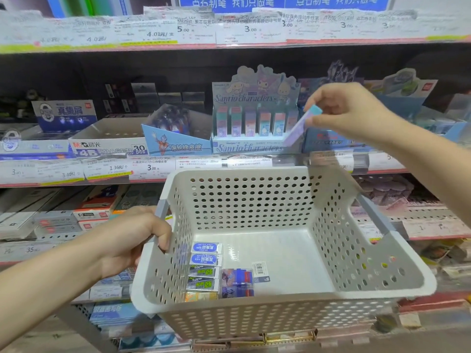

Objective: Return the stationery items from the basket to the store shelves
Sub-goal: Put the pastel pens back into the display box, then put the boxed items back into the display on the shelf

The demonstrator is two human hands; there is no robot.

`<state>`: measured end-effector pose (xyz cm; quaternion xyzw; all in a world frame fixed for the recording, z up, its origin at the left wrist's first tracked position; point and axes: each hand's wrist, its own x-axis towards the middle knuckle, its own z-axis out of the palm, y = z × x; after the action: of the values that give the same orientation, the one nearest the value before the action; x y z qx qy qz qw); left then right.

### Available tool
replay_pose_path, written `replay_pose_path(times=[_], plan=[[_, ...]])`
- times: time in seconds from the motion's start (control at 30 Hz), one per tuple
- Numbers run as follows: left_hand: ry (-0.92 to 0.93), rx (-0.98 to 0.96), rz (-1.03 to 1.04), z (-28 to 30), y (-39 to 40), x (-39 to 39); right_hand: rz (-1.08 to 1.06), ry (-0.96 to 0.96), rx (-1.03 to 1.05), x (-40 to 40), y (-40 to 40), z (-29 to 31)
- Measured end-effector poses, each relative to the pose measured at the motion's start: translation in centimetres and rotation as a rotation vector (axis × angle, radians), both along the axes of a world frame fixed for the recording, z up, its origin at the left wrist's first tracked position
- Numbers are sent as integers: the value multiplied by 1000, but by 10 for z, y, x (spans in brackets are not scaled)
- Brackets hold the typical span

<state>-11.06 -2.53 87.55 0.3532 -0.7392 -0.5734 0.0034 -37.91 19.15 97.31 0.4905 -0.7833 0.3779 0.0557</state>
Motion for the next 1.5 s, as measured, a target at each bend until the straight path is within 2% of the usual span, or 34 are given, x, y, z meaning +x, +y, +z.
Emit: replay_pose_path(times=[0.2, 0.4, 0.7, 1.0, 1.17, 1.5], plan=[[-1, -6, 33, -1, -4, 1, -114, 268, 17, -21, -17, -1], [29, -1, 54, -6, -7, 3, -126, 356, 53, -21, -29, 3], [42, 16, 58, -8, -7, 5, -73, 302, 90, -24, -30, 5], [47, 11, 43, -7, -4, 2, -85, 321, -9, -26, -32, -14], [45, 2, 57, -7, -3, 2, -121, 475, -115, -27, -28, -30], [36, 1, 114, -4, 10, 4, -133, 346, -122, -27, -22, -30]])
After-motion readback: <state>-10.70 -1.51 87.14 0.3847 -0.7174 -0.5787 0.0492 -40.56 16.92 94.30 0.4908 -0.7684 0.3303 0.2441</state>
